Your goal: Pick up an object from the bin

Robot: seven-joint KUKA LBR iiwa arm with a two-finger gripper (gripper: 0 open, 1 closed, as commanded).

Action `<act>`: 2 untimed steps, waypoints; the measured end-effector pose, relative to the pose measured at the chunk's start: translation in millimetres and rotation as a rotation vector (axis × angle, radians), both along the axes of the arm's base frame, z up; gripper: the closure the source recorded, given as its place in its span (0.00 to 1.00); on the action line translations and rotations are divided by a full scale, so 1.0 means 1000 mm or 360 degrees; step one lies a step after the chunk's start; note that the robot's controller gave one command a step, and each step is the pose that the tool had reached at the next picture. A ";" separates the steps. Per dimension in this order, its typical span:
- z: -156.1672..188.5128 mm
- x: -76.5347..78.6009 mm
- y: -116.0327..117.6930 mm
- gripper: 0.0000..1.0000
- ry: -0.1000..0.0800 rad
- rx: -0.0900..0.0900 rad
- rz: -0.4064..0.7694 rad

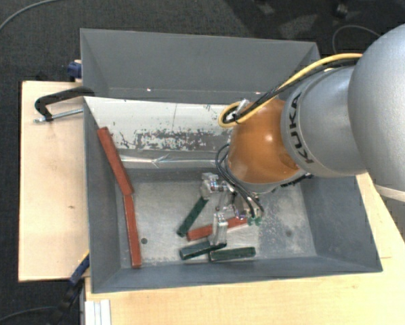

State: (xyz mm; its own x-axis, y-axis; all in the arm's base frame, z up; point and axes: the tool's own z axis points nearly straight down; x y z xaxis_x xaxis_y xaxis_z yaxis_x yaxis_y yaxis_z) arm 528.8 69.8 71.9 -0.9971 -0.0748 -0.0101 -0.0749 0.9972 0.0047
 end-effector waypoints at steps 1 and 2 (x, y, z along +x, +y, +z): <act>0.002 0.001 -0.005 1.00 0.0002 -0.0005 -0.0011; 0.132 0.049 0.029 1.00 -0.0012 -0.0001 -0.0002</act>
Offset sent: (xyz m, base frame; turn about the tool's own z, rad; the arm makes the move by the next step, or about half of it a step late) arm 0.0000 0.0000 0.0000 0.0000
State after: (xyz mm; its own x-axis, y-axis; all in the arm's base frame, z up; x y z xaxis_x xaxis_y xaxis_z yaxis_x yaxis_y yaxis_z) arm 577.4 98.7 204.0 -0.9971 -0.0734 -0.0178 -0.0734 0.9973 0.0033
